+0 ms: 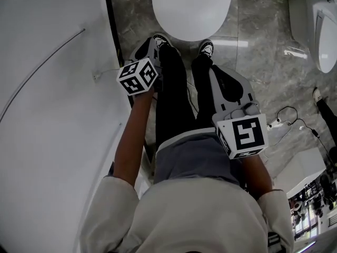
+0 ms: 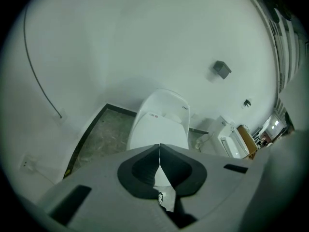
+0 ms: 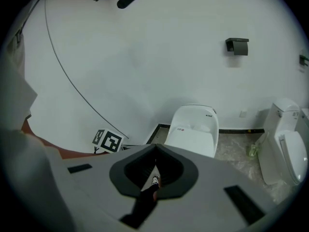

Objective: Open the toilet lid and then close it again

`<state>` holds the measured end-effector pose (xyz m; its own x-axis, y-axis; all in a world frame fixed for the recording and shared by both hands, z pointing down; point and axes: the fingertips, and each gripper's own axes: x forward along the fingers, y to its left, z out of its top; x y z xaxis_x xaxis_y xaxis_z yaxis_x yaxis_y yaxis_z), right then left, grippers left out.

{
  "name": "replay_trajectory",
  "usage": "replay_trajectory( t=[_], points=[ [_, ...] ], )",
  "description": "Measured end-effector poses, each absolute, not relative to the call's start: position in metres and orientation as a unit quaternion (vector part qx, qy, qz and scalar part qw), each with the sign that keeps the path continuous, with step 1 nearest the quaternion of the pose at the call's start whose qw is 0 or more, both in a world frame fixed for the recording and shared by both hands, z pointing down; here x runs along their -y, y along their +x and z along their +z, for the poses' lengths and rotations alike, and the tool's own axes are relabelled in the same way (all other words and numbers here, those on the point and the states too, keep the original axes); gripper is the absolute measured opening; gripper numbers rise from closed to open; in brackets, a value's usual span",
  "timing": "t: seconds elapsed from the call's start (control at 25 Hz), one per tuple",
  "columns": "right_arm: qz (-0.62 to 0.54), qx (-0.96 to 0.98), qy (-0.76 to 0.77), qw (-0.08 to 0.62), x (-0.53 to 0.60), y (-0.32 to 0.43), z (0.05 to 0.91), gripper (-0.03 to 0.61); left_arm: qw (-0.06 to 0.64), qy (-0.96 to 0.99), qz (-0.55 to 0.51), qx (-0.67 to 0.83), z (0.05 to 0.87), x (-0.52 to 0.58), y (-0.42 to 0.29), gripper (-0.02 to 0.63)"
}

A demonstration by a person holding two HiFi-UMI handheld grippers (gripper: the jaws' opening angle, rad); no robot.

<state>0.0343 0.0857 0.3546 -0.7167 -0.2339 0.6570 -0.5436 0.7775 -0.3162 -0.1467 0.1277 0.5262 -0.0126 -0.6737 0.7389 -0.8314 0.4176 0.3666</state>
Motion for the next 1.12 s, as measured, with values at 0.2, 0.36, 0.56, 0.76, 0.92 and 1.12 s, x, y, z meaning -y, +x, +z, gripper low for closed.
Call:
replay_trajectory(
  t=[0.2, 0.36, 0.56, 0.76, 0.92, 1.12],
  points=[
    [0.259, 0.889, 0.205, 0.316, -0.087, 0.033, 0.377, 0.009, 0.481, 0.518, 0.087, 0.702, 0.571, -0.129, -0.146, 0.008],
    [0.266, 0.886, 0.195, 0.325, -0.092, 0.033, 0.392, 0.009, 0.499, 0.505, 0.090, 0.698, 0.606, -0.132, -0.145, 0.009],
    [0.275, 0.881, 0.189, 0.336, -0.097, 0.035, 0.411, 0.011, 0.516, 0.490, 0.091, 0.696, 0.646, -0.138, -0.145, 0.009],
    [0.281, 0.876, 0.188, 0.344, -0.095, 0.036, 0.427, 0.009, 0.532, 0.479, 0.093, 0.692, 0.678, -0.138, -0.142, 0.009],
    [0.285, 0.873, 0.186, 0.349, -0.096, 0.032, 0.439, 0.009, 0.548, 0.467, 0.092, 0.688, 0.704, -0.142, -0.142, 0.009],
    [0.288, 0.869, 0.184, 0.358, -0.098, 0.028, 0.455, 0.009, 0.573, 0.450, 0.066, 0.682, 0.735, -0.144, -0.142, 0.009]
  ],
)
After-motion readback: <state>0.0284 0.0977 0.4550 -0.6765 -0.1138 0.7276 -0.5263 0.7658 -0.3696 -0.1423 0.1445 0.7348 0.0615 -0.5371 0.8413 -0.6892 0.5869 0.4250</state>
